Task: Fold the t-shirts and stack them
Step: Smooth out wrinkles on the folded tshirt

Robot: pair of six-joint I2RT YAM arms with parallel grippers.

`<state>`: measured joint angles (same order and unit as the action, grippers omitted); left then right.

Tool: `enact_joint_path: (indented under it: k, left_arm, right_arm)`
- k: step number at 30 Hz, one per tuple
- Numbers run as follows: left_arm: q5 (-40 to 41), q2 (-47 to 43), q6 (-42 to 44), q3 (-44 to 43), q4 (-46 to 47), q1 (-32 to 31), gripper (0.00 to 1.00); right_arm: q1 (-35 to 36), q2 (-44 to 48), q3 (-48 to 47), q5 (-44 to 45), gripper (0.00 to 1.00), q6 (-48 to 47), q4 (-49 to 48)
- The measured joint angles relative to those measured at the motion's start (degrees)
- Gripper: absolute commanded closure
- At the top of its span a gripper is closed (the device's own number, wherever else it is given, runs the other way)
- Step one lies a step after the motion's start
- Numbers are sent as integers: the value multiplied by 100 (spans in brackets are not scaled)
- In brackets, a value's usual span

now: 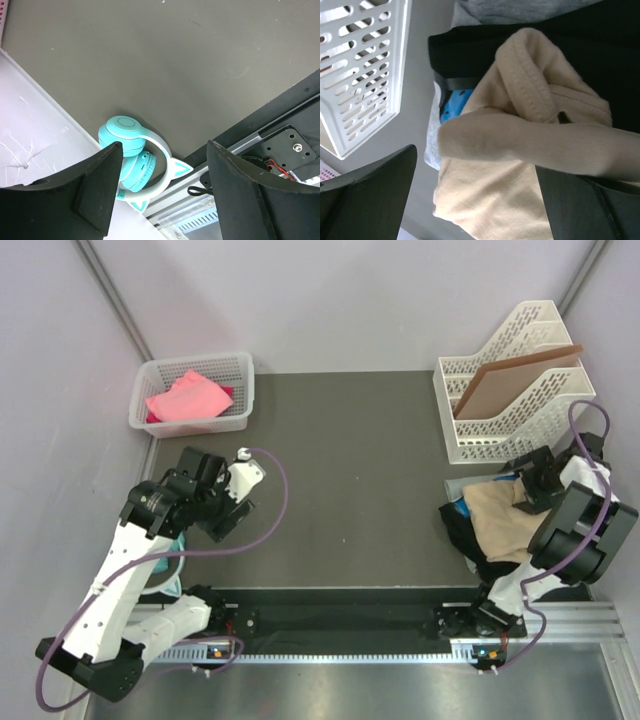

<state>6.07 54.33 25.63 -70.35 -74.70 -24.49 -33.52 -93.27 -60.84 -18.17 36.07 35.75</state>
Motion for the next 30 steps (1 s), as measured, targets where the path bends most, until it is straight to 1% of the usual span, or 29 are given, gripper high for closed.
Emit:
enact_joint_path:
  k: [4,7,10,11,12,15,18,21,24,30]
  left_arm:
    - [0,-50,-57,2,9,0,26]
    - [31,-61,-199,2,74,0,23]
    - [142,-59,-341,2,243,4,18]
    - [164,-57,-393,0,306,4,13]
    - [179,-50,-439,-2,348,4,10]
    - [214,50,-627,-92,476,4,7]
    - [236,254,-813,-262,619,4,5]
    - [234,479,-999,-452,780,11,4]
    - [229,710,-1172,-638,916,42,3]
    - [212,1250,-1589,-990,1307,201,3]
  right_arm:
    - [271,133,-57,-35,0,-57,2]
    - [708,638,-68,-334,0,-116,-184]
    - [1318,1484,-151,-570,0,-258,-511]
    - [1537,1711,-214,-568,0,-319,-564]
    - [1794,1958,-326,-533,0,-426,-616]
    - [2741,2481,-807,-310,0,-802,-638]
    - [3633,2697,-1128,-17,0,-1084,-612]
    - [4409,2806,-1165,197,0,-1276,-481]
    - [4854,2809,-1082,378,0,-1399,-350]
    - [5460,2796,-911,761,0,-1576,-81]
